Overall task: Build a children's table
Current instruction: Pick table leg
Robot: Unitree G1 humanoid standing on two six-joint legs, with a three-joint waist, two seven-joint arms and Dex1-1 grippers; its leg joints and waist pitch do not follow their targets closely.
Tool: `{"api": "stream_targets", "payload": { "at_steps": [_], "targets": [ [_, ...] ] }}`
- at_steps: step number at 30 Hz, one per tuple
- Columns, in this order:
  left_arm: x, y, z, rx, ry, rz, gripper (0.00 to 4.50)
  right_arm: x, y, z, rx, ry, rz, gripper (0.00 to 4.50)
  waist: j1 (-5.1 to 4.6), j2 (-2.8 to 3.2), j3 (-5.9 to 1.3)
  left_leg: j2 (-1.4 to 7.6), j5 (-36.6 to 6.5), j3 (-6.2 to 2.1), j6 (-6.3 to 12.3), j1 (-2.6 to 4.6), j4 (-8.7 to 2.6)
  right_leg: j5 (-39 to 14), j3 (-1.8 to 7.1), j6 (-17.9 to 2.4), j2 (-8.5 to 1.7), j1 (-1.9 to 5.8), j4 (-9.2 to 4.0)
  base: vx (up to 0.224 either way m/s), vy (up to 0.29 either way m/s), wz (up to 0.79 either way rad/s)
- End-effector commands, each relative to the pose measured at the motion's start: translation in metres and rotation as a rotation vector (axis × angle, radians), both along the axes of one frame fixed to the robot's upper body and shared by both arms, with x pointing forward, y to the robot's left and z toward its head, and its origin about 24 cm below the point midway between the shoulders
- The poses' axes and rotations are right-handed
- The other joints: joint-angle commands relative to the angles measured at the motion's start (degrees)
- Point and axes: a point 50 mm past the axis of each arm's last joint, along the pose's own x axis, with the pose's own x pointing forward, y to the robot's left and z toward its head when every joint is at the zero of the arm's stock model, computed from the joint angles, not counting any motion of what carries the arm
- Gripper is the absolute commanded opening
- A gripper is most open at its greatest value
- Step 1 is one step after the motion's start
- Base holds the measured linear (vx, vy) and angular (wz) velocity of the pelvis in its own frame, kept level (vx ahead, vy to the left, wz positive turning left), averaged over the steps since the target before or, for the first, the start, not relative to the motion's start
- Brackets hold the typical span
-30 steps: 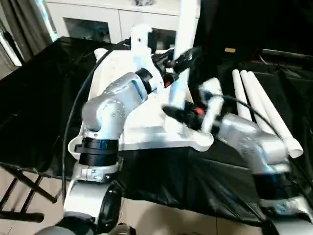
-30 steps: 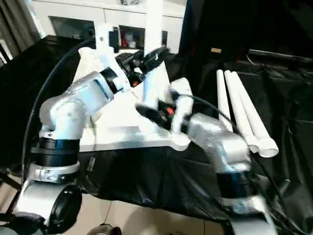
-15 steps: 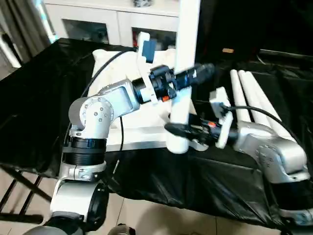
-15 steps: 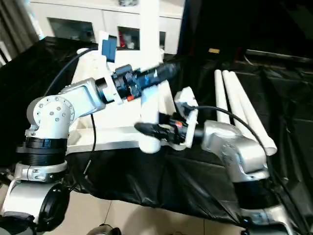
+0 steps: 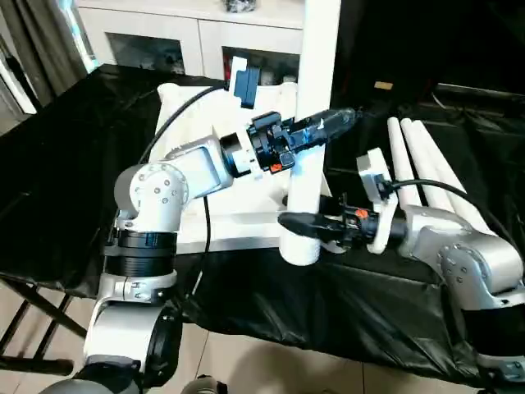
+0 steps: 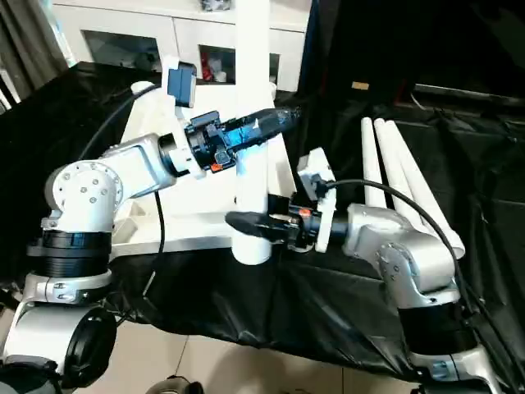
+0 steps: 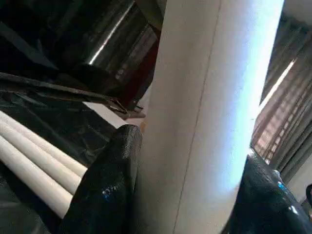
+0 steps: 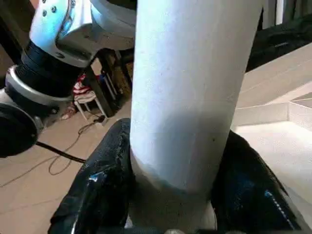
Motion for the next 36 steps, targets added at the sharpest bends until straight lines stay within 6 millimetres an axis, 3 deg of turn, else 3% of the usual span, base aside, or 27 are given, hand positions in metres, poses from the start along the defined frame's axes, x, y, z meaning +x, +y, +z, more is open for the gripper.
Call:
{"api": "stream_targets", "payload": {
  "at_steps": [1,2,3,6,7,8,10,11,16,17,18,19,25,36],
  "targets": [
    [0.002,-0.004,0.004,-0.028,0.032,-0.006,2.02,-0.001,0.000,0.007,-0.009,-0.040,0.006,1.88,-0.09,-0.04,-4.55,3.56,-8.3,-1.74,1.58,1.82,-3.81,-4.9,1.82,-15.3,-3.01,3.00,-3.50,0.000,0.000,0.00],
    [0.002,-0.004,0.004,-0.026,0.036,0.004,2.02,-0.001,0.000,0.007,-0.011,-0.039,0.000,2.44,-0.07,-0.02,-4.58,3.55,-8.2,-1.73,1.62,1.84,-3.77,-4.9,1.82,-15.3,-3.02,2.98,-3.51,0.000,0.000,0.00],
    [0.004,-0.003,0.003,-0.024,0.041,0.017,2.02,0.000,0.000,0.007,-0.010,-0.034,-0.006,2.58,-0.09,-0.04,-4.58,3.56,-8.1,-1.73,1.69,1.81,-3.77,-4.7,1.83,-15.3,-3.00,2.99,-3.49,0.000,0.000,0.00],
    [0.012,-0.003,0.003,0.003,0.082,0.123,2.02,0.009,-0.001,0.010,-0.008,-0.016,-0.096,2.62,-0.17,-0.10,-4.54,3.51,-8.0,-1.74,1.90,1.79,-3.66,-4.7,1.84,-15.2,-3.00,2.94,-3.54,0.000,0.000,0.00],
    [0.015,-0.002,0.003,0.010,0.096,0.159,1.96,0.013,-0.002,0.011,-0.015,-0.023,-0.144,2.90,-0.19,-0.21,-4.55,3.45,-8.1,-1.75,1.62,1.72,-3.67,-5.6,1.82,-14.9,-3.06,2.98,-3.60,0.000,0.000,0.00],
    [0.015,-0.002,0.003,0.017,0.102,0.175,1.96,0.015,-0.002,0.012,-0.017,-0.025,-0.163,2.90,-0.20,-0.64,-4.65,3.56,-7.8,-1.74,1.30,1.83,-3.68,-5.7,1.80,-14.8,-3.01,2.98,-3.62,0.000,0.000,0.00],
    [0.019,-0.002,-0.001,0.080,0.112,0.252,1.88,0.017,-0.004,0.015,0.019,-0.007,-0.193,3.03,-0.13,-0.33,-4.60,3.56,-7.3,-1.71,1.53,1.82,-3.66,-5.2,1.89,-14.5,-2.98,2.86,-3.51,0.000,0.000,0.00],
    [0.020,-0.002,-0.002,0.106,0.111,0.275,1.88,0.018,-0.005,0.016,0.030,0.006,-0.207,3.03,-0.12,-0.66,-4.59,3.48,-7.1,-1.68,1.87,1.79,-3.65,-5.5,1.87,-14.2,-2.95,2.89,-3.57,0.000,0.000,0.00],
    [0.022,-0.002,-0.005,0.171,0.095,0.350,1.85,0.021,-0.007,0.014,0.003,0.061,-0.260,3.03,0.01,-0.49,-4.65,3.45,-5.8,-1.71,2.14,1.73,-3.61,-5.0,1.82,-13.7,-2.91,2.91,-3.55,0.000,0.000,0.00],
    [0.021,-0.003,-0.004,0.177,0.088,0.358,1.85,0.022,-0.006,0.013,-0.009,0.063,-0.265,3.03,0.04,-0.84,-4.68,3.47,-5.6,-1.67,2.07,1.71,-3.60,-5.2,1.80,-13.7,-3.01,2.95,-3.49,0.000,0.000,0.00],
    [0.021,-0.004,-0.003,0.179,0.083,0.362,1.85,0.021,-0.005,0.012,-0.028,0.075,-0.268,3.03,0.03,-0.72,-4.66,3.49,-5.5,-1.67,1.98,1.71,-3.60,-5.2,1.82,-13.8,-3.03,2.96,-3.48,0.000,0.000,0.00],
    [0.020,-0.005,-0.002,0.191,0.070,0.374,1.85,0.021,-0.004,0.011,-0.050,0.082,-0.270,3.03,-0.06,-1.20,-4.64,3.46,-5.5,-1.58,2.06,1.64,-3.56,-5.2,1.82,-13.8,-3.00,2.96,-3.56,0.000,0.000,0.00],
    [0.016,-0.009,0.002,0.223,-0.001,0.365,1.85,0.023,0.003,0.009,-0.092,0.113,-0.259,3.03,0.03,-1.03,-4.52,3.44,-5.9,-1.62,1.46,1.68,-3.65,-7.8,1.87,-12.4,-3.03,2.75,-3.74,0.000,0.000,0.00],
    [0.007,-0.014,0.006,0.191,-0.048,0.261,1.85,0.018,0.003,0.010,-0.108,0.151,-0.128,3.03,0.10,-1.12,-4.54,3.45,-6.1,-1.51,1.44,1.67,-3.56,-7.2,1.90,-13.0,-3.10,2.87,-3.62,0.000,0.000,0.00]
  ]
}}
